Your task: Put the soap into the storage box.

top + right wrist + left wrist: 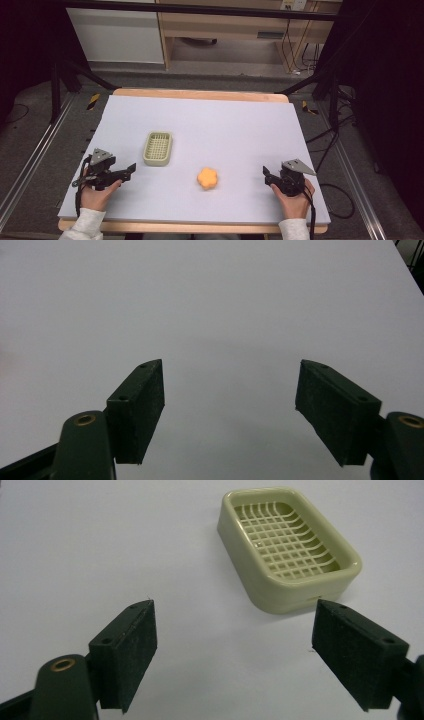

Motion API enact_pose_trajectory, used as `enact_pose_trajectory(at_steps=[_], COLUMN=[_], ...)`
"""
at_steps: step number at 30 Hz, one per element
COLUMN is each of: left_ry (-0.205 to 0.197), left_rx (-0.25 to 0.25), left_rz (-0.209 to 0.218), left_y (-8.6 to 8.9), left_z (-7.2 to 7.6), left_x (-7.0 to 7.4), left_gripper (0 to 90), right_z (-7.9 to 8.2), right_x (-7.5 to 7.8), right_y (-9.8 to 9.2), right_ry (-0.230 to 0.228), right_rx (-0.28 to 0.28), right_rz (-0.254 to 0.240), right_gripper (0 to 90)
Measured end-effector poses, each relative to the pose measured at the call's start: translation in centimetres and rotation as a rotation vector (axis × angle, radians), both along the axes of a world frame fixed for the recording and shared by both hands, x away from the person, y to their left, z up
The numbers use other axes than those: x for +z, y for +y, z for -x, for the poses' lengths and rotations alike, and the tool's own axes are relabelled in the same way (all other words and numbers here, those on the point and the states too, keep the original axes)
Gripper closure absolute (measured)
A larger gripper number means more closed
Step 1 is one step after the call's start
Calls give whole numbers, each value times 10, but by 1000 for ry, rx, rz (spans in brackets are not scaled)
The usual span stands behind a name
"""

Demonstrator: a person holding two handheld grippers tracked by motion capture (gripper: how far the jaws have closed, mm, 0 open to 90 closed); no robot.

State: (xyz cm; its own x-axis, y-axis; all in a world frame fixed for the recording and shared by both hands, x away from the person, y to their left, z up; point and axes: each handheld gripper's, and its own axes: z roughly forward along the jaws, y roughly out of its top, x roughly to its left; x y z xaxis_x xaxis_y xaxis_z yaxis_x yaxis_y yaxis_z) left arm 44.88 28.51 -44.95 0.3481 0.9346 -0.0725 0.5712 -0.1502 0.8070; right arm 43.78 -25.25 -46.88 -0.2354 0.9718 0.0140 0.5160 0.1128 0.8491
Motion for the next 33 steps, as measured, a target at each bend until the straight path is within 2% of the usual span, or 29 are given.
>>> enact_pose_trajectory(at_steps=[3,5,8,14,15,23,24,25,28,33], left_ry=[-3,5,0,-19,-23,-29,-34,-38,-46,-51], left_rx=[-6,-11,-25,-56,-61,-104,-103,-109,-126,-145], left_rz=[-2,17,15,10,11,-7,-8,-9,-18,-21], left_y=[-2,-5,-10,-19,-21,-35,-37,-39,-43,-52], left_z=[1,2,2,4,3,1,1,1,-1,-8], left_x=[2,3,5,10,10,16,17,18,22,27], left_gripper=[181,184,190,194,203,216,215,215,223,223], right_z=[1,2,0,0,-1,-2,-2,-2,-2,-2], right_x=[0,0,-2,-4,-4,-7,-8,-7,-9,-9], right_y=[1,0,-3,-4,-3,2,2,3,4,3], right_ry=[-3,-2,36,29,39,50,51,62,65,68], right_rx=[2,-1,13,36,43,57,58,60,64,66], right_rz=[-1,7,-18,-35,-42,-46,-33,-43,-25,-33], right_gripper=[285,296,302,350,350,354,357,362,365,364])
